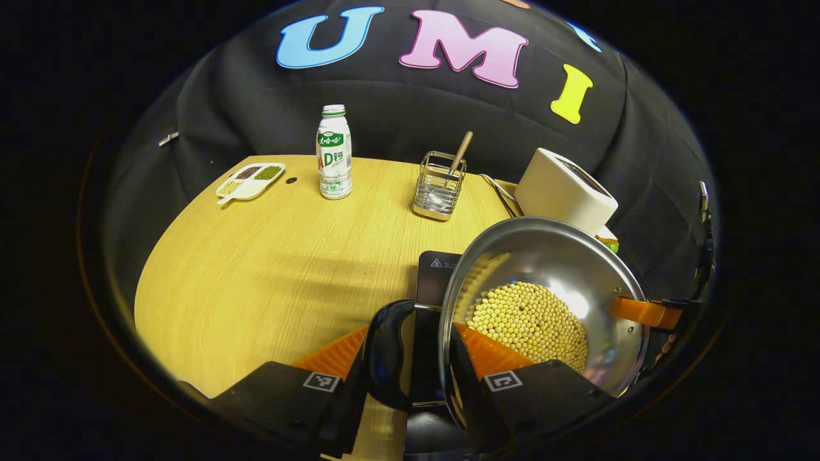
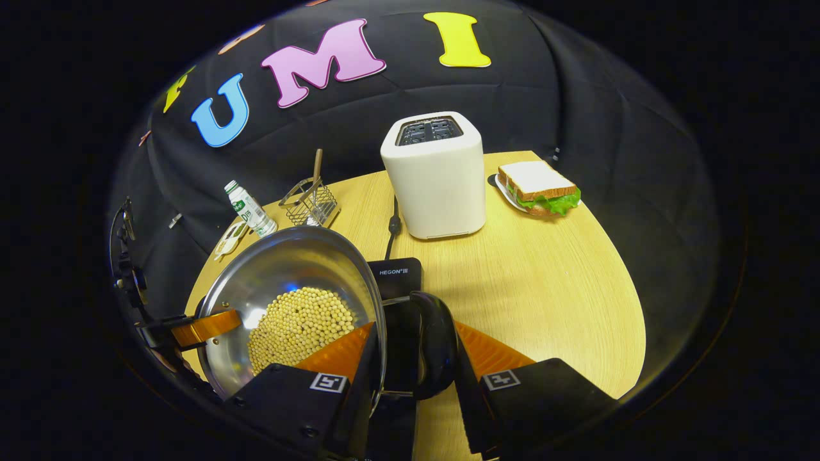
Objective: First push the handle of the pot to place it horizontally, then grasp the pot with both hands and set it on the induction cooktop.
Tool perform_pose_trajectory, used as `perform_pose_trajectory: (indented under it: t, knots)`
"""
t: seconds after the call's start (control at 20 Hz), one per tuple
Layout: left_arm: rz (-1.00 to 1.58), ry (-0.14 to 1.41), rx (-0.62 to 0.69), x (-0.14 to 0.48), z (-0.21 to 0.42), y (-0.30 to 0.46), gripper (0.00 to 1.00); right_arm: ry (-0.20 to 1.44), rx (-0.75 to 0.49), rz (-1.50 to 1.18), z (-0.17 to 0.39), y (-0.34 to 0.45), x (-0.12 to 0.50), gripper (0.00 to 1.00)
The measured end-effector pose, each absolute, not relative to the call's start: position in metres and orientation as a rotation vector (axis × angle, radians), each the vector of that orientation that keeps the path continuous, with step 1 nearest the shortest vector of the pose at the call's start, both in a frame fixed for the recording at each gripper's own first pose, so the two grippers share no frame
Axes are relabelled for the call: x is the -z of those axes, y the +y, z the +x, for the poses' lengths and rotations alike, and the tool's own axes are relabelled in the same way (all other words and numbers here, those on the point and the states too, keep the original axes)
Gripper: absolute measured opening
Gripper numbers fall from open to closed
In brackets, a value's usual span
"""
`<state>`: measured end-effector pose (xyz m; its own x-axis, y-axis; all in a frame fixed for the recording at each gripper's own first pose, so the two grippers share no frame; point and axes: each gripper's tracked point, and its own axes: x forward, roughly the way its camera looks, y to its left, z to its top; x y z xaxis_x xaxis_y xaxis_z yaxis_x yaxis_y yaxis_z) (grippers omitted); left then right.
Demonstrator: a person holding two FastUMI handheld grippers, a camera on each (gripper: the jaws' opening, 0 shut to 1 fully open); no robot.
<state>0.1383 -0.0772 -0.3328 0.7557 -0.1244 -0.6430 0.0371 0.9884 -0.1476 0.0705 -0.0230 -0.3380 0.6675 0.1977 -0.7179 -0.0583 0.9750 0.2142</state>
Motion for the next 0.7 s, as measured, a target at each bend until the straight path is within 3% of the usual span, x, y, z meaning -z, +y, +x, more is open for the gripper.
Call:
perform_pose_trajectory:
  t: [0.15, 0.2, 0.25, 0.3, 0.35, 0.4, 0.45, 0.7]
  knots:
    - [-0.129, 0.716, 0.088, 0.332, 0.139, -0.077, 0.7, 0.825, -0.142, 0.2, 0.069, -0.023, 0.335, 0.63]
    - [-0.133, 0.714, 0.087, 0.329, 0.139, -0.076, 0.7, 0.82, -0.134, 0.205, 0.068, -0.026, 0.333, 0.55]
    - [-0.135, 0.708, 0.081, 0.327, 0.139, -0.074, 0.71, 0.816, -0.131, 0.211, 0.067, -0.028, 0.331, 0.71]
    - [-0.131, 0.696, 0.066, 0.322, 0.139, -0.069, 0.76, 0.813, -0.124, 0.215, 0.066, -0.029, 0.331, 0.7]
    - [-0.129, 0.688, 0.061, 0.32, 0.139, -0.067, 0.8, 0.805, -0.118, 0.22, 0.064, -0.031, 0.328, 0.83]
    - [-0.132, 0.684, 0.067, 0.319, 0.139, -0.068, 0.95, 0.797, -0.108, 0.223, 0.062, -0.035, 0.325, 0.88]
    - [-0.135, 0.681, 0.076, 0.317, 0.137, -0.07, 0.98, 0.786, -0.092, 0.221, 0.061, -0.039, 0.322, 0.95]
    - [-0.124, 0.623, 0.135, 0.296, 0.122, -0.078, 0.96, 0.718, -0.014, 0.211, 0.033, -0.054, 0.296, 0.99]
